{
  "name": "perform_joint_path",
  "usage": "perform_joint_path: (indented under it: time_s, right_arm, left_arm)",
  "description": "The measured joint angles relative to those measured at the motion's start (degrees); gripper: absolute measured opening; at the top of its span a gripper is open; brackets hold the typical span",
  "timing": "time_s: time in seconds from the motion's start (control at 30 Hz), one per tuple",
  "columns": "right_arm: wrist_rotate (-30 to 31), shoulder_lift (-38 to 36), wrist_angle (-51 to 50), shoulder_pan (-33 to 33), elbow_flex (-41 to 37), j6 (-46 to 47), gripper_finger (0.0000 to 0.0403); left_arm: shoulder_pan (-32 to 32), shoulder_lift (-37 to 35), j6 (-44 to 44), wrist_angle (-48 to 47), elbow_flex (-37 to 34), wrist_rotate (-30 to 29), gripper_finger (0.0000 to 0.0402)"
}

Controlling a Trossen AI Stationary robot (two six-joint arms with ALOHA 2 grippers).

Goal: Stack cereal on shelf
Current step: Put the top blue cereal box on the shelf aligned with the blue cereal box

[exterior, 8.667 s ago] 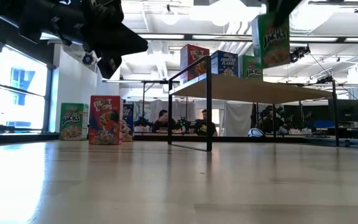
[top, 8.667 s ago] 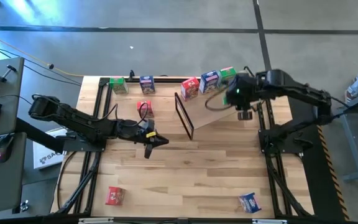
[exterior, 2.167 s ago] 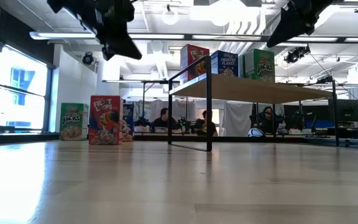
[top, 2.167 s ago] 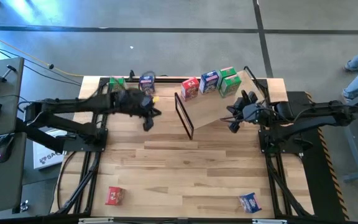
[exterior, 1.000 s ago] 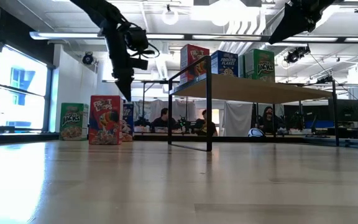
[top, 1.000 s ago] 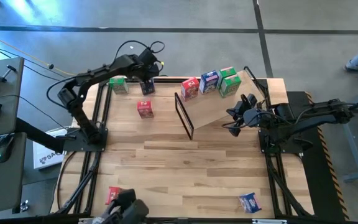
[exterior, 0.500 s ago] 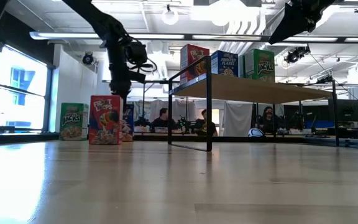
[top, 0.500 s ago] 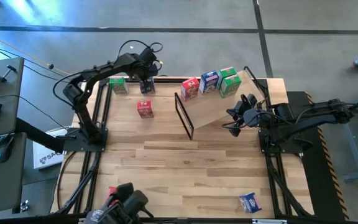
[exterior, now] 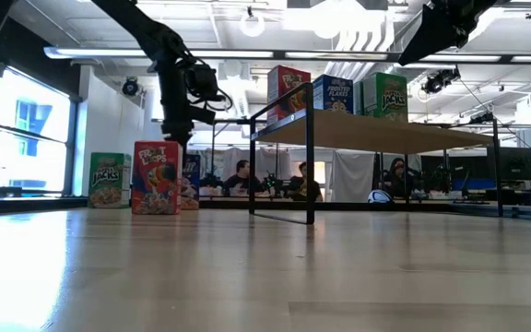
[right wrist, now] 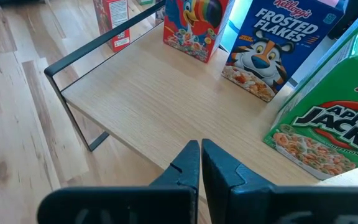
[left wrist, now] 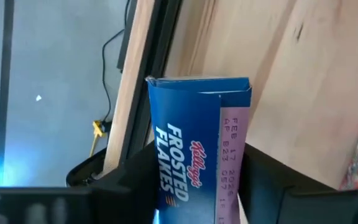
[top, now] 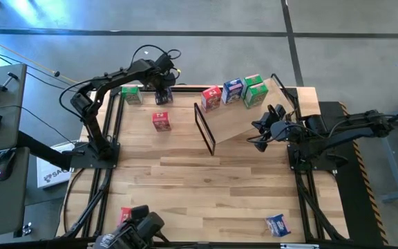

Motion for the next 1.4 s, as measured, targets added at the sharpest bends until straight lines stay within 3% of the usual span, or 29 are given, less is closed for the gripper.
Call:
perform_joint_path:
  time_s: [0.23, 0.53, 0.67, 0.9, 1.03, 1.2, 1.4]
  right_arm:
    - [-0.7, 0.0, 0.0, 0.0, 0.0, 0.0, 0.0000]
    - [-1.1, 0.0, 0.0, 0.0, 0.0, 0.0, 0.0000]
    - [-0.8, 0.0, 0.0, 0.0, 0.0, 0.0, 0.0000]
    - [-0.7, 0.0, 0.0, 0.0, 0.0, 0.0, 0.0000]
    - [-0.7, 0.0, 0.0, 0.0, 0.0, 0.0, 0.0000]
    - [-2.5, 0.0, -1.0, 0.0, 0.0, -0.1, 0.0000]
    - [-1.7, 0.0, -2.4, 2.4, 0.0, 0.3, 0.0000]
  left_arm:
    - [-0.5, -2.8, 1.7, -2.1, -0.1, 0.0, 0.0138]
    - [-2.9, -16.1, -4.3, -8.6, -0.1, -1.1, 0.0137]
    - [-8.2, -23.9, -9.7, -11.0, -0.1, -0.9, 0.0136]
    - [-22.9, -33.3, -24.4, -11.4, 0.0, 0.6, 0.0136]
    - [-33.1, -33.0, -32.9, -11.5, 0.0, 2.2, 0.0136]
    - [-44.8, -27.7, -40.1, -10.9, 0.0, 2.2, 0.0136]
    - [-53.0, -18.7, -46.3, -4.5, 0.0, 4.1, 0.0136]
